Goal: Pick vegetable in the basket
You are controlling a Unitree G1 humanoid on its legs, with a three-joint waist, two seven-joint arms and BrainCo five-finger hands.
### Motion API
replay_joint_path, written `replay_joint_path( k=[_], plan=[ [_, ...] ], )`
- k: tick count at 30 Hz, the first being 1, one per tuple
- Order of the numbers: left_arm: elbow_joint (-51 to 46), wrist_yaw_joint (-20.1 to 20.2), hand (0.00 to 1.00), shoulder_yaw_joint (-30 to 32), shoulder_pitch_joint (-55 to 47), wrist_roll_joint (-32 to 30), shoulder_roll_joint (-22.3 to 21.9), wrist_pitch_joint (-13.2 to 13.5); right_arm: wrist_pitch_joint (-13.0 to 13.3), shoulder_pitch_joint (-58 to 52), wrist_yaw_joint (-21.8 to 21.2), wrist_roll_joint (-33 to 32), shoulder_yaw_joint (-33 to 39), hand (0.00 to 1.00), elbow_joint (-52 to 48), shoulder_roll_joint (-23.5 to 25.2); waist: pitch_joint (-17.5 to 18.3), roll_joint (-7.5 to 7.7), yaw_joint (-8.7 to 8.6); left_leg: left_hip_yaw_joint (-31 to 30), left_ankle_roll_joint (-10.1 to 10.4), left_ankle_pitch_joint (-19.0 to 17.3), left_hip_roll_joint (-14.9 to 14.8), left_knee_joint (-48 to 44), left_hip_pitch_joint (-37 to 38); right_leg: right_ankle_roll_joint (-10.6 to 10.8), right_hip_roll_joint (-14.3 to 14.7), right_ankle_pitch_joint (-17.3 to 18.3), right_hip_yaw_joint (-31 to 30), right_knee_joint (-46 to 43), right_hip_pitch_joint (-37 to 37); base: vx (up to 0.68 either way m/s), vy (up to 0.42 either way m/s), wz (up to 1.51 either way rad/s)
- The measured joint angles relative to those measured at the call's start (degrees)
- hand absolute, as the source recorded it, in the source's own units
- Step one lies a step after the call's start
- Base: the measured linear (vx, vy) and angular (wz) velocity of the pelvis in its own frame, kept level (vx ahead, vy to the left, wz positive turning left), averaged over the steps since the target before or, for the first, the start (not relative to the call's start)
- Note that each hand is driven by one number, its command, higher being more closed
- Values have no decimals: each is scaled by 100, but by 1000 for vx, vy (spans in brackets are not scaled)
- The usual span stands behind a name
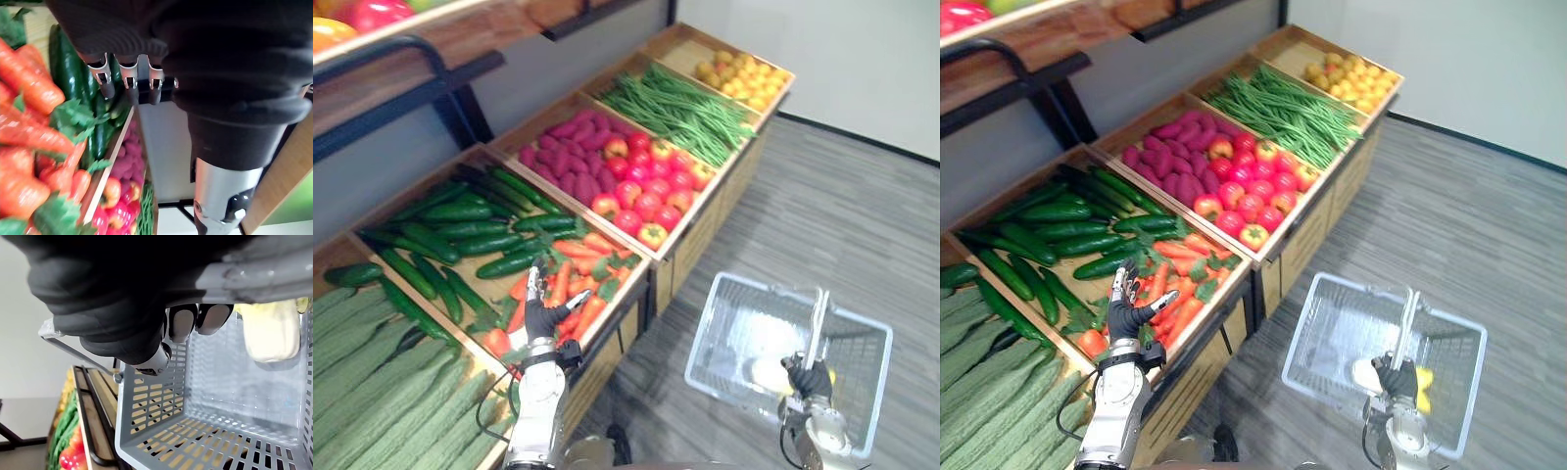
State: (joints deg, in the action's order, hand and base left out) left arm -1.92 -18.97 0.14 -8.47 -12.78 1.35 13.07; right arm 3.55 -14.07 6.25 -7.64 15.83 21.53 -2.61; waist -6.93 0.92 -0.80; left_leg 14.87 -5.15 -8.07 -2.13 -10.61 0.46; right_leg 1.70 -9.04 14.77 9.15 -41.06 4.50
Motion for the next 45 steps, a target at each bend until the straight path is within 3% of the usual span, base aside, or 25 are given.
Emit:
replay_joint_path(
  k=[4,5,6,8,9,13,18,19,22,23,31,34,42,43,45],
  plan=[
    [-83,-22,0,-52,32,-336,-10,-6,30,-188,-11,-23,16,100,-46,11,24,25,-26,-641,237,-138,-132,-193,3,40,488,-13,-1195,1000,433,181,-164,94],
    [-87,-24,0,-44,34,-374,8,-12,35,-256,13,-37,33,100,-45,33,61,103,-10,-729,363,-218,-123,-332,-40,74,463,-387,-1271,1528,431,167,-244,85],
    [-98,-41,0,9,51,-399,71,-34,38,-364,-4,-74,38,100,14,76,80,274,16,-925,580,-402,-102,-566,-158,305,311,-806,-1212,1966,282,160,-331,77],
    [-105,-91,0,26,67,-440,0,-62,35,-405,-14,-70,38,100,-7,91,165,146,140,-1006,694,-455,-325,-637,-271,274,454,-788,-941,2398,138,131,-370,46],
    [61,-99,0,22,121,-564,10,-122,37,-321,-25,-72,66,100,8,80,200,80,167,-1166,927,-246,-459,-297,-354,169,591,-788,-668,2706,70,105,-344,37],
    [688,8,0,25,266,-569,239,-155,38,-284,-126,-72,121,100,353,84,230,154,177,-1297,947,60,-344,139,-276,153,562,-794,-581,2738,90,4,-106,27],
    [1553,124,0,4,631,-1105,623,-373,37,-169,-242,-68,111,100,530,29,222,191,154,-1464,944,527,-247,719,-337,88,496,-908,-410,2890,272,-56,-22,23],
    [2182,85,0,57,848,-1741,864,-664,48,22,-241,-65,107,100,755,-2,168,250,96,-1607,982,811,-263,1039,-364,41,494,-986,-274,2946,404,-86,-23,27],
    [2305,-24,0,87,847,-1924,927,-772,54,79,-220,-65,68,100,765,-18,148,240,83,-1602,993,849,-277,1080,-394,28,499,-1010,-292,2942,471,-75,-15,3],
    [2958,-177,0,193,1258,-1947,1102,-801,117,321,-144,-65,-36,100,767,-78,-142,208,0,-1580,1013,978,-291,1255,-426,25,530,-1062,-318,2936,604,-129,-33,-11],
    [3688,-512,0,193,2129,-2013,1416,-889,247,585,-95,-71,-256,100,766,-262,-495,188,-64,-1456,1023,1052,-295,1291,-604,4,586,-1140,-474,2915,894,-20,-15,-11],
    [3809,-652,0,195,2354,-2155,1563,-911,279,649,-93,-73,-292,100,765,-301,-608,180,-144,-1454,1041,1114,-306,1398,-620,-4,601,-1148,-481,2910,970,-1,-8,-2],
    [3921,-920,0,187,2848,-2182,1721,-953,336,783,-6,-85,-424,100,764,-408,-853,173,-143,-1386,1032,1157,-304,1434,-770,0,617,-1206,-569,2907,1176,-15,-11,-5],
    [3957,-964,100,182,2904,-2184,1745,-952,356,801,-1,-91,-435,100,764,-413,-880,170,-144,-1370,1030,1165,-302,1441,-780,1,619,-1223,-588,2921,1192,-14,-1,-8],
    [3987,-993,100,172,3015,-2188,1764,-954,392,814,-1,-133,-475,100,764,-423,-945,172,-144,-1358,1027,1167,-298,1441,-776,3,617,-1236,-598,2925,1192,-23,-3,-4]
  ],
)
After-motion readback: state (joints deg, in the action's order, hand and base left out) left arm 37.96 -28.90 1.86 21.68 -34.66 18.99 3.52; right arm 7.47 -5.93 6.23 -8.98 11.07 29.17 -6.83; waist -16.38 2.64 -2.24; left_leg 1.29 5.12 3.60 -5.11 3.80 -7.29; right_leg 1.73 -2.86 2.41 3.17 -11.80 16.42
